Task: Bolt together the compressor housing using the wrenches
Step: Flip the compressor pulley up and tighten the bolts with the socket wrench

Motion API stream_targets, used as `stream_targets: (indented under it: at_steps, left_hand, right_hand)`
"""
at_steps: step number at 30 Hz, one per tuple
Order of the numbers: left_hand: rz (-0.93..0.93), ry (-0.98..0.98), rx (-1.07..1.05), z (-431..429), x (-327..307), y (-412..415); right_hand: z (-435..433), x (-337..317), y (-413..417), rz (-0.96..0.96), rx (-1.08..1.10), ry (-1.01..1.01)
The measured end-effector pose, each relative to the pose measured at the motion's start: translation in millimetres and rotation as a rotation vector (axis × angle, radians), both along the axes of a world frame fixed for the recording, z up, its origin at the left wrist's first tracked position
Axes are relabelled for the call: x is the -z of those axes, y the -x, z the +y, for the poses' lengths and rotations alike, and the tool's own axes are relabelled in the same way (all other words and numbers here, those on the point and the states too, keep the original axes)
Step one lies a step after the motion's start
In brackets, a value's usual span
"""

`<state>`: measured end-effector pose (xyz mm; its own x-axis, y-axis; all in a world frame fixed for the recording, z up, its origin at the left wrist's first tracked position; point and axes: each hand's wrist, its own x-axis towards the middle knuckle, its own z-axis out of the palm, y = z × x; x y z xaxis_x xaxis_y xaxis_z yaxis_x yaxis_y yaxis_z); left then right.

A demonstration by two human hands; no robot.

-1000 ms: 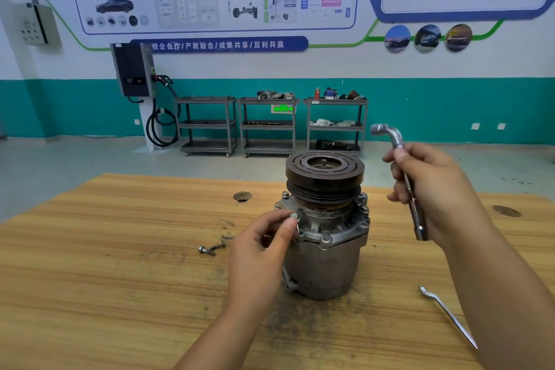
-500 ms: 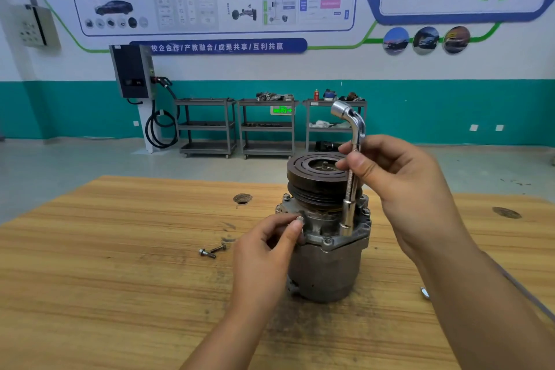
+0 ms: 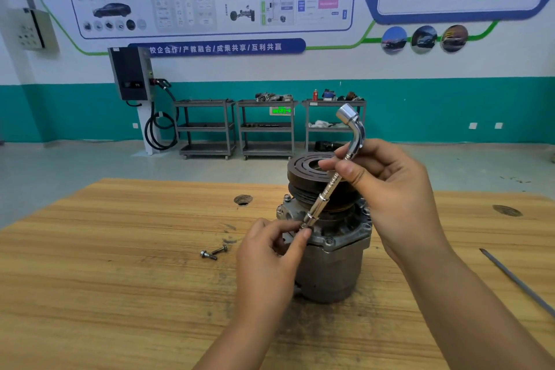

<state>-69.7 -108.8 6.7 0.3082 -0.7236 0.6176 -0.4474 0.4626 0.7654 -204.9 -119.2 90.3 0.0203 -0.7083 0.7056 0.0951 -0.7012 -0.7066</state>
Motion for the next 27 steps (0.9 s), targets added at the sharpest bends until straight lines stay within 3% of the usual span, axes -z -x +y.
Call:
stream_targets:
  at_steps: [10, 23, 27]
  left_hand:
    - [0.033, 0.013, -0.033, -1, 0, 6]
    - [0.084, 0.0, -0.014, -1, 1, 5]
    - [0.074, 0.003, -0.011, -1, 0, 5]
  right_hand:
    - [-9, 1, -7, 0.007, 0.052, -0.029]
    - [-17, -11, -23, 0.181, 0.109, -0.068]
    - [-19, -9, -24, 0.323, 0.093, -0.1]
